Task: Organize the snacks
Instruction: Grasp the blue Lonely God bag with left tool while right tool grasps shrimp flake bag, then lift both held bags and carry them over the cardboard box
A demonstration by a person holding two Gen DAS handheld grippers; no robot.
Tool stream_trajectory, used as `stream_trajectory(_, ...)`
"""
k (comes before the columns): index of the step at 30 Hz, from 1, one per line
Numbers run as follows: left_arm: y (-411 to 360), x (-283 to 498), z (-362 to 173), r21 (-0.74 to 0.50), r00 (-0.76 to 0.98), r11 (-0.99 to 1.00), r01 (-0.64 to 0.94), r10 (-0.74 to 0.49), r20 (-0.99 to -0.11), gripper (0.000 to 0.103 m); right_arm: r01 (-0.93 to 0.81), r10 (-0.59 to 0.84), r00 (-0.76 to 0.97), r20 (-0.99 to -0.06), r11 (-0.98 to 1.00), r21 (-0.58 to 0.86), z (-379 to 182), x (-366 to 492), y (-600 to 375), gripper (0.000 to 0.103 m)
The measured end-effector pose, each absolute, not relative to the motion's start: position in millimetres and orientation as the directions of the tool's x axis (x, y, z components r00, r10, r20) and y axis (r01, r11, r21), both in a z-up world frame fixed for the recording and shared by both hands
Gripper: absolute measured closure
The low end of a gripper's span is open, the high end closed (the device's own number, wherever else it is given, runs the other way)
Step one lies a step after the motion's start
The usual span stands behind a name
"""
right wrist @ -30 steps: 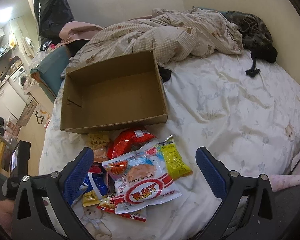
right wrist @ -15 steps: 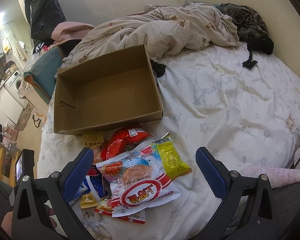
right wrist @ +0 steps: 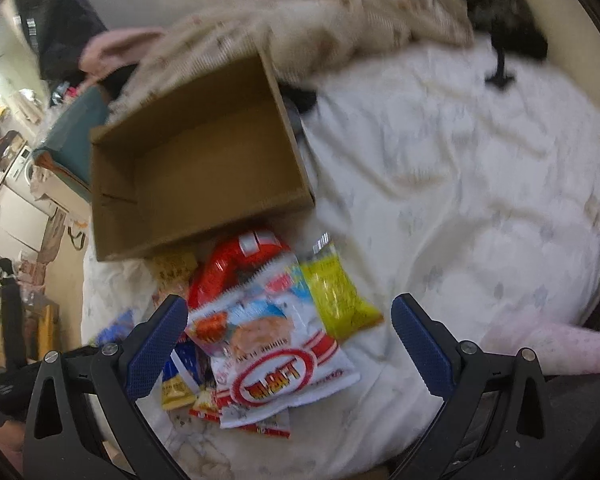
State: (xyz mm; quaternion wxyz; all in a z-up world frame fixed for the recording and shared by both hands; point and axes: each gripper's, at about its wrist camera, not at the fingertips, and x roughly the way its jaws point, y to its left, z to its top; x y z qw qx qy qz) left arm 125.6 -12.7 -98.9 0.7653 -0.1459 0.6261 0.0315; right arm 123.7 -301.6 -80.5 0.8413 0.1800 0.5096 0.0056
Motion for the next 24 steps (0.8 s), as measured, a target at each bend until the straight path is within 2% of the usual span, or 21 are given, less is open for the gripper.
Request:
stream_trajectory(3,-12,127,-75,-0.166,0.242,0.970,-0.180,-0.120,-0.963,0.051,0.210,0.258,0.380,-0.888,0.911,0.354,-103,131,-305,0.000)
stream_trajectory(6,-24,131,-69,-0.164,0.244,0.977,-0.136,-0.128,-0.961,0.051,0.186,0.278,0.299,-0.913,0.921,0.342,-117,136,-294,0.001)
stream_trajectory(12,-20,128,-72,-0.161,0.265,0.981,-0.105,-0.128,-0.956,0.051,-0.061,0.163,0.218,-0.962,0.986,0.154,-130,141,-239,0.000)
stream_trajectory(16,-18,130,-77,-0.153,0.272,0.984,-0.094,-0.122,-0.954,0.051,-0.139,0.099,0.187,-0.977,0.988,0.073,-146,146,-221,0.001)
stream_trajectory(18,-14,134,-83,-0.144,0.284,0.985,-0.093,-0.112,-0.952,0.051,-0.143,0.108,0.189,-0.976,0.986,0.082,-147,149,-221,0.009)
stream_trajectory(20,-14,134,-82,-0.140,0.294,0.986,-0.091,-0.108,-0.950,0.051,-0.145,0.109,0.199,-0.974,0.986,0.080,-143,151,-223,0.032)
stream_trajectory(24,-15,133,-77,-0.129,0.311,0.989,-0.078,-0.099,-0.945,0.051,-0.118,0.162,0.215,-0.963,0.983,0.139,-133,147,-237,0.048)
